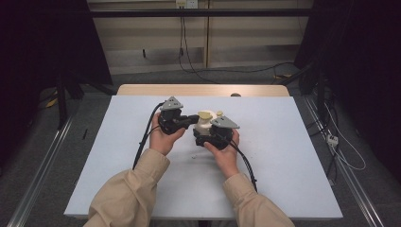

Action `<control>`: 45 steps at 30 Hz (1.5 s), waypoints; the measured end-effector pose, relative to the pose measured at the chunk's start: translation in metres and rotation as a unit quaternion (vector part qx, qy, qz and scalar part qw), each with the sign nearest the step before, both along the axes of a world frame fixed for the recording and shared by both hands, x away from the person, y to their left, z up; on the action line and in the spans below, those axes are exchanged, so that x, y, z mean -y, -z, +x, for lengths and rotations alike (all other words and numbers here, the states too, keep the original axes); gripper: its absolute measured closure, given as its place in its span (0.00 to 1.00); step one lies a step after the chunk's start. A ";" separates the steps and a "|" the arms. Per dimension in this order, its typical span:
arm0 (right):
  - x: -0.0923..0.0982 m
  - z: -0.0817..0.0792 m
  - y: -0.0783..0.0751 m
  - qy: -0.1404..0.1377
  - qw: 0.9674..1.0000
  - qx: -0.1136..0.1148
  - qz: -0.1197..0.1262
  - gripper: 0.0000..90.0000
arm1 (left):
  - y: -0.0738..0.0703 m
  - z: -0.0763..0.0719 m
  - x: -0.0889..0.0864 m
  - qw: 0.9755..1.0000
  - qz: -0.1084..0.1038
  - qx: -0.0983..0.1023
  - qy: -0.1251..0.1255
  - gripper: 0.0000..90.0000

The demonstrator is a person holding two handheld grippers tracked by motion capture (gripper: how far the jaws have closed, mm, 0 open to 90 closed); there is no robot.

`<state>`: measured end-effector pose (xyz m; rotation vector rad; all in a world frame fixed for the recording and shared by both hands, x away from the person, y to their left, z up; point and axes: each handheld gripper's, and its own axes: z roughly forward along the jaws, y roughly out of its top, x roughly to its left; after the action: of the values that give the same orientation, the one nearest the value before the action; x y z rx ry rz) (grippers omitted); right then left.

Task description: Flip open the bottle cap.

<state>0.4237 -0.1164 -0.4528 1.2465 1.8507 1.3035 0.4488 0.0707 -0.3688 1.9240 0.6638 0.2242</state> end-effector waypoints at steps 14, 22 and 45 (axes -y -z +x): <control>0.000 0.000 0.000 0.000 1.000 -0.001 0.000 0.06 | -0.006 0.002 0.004 1.000 -0.004 0.004 -0.001 1.00; 0.000 0.000 0.000 0.000 1.000 -0.001 0.000 0.06 | -0.009 0.003 0.007 1.000 -0.005 0.007 -0.001 1.00; 0.000 0.000 0.000 0.000 1.000 0.000 -0.001 0.06 | -0.009 0.006 0.015 1.000 0.003 0.008 0.001 1.00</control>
<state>0.4234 -0.1164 -0.4525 1.2467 1.8508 1.3011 0.4551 0.0556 -0.3602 1.9274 0.6502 0.2407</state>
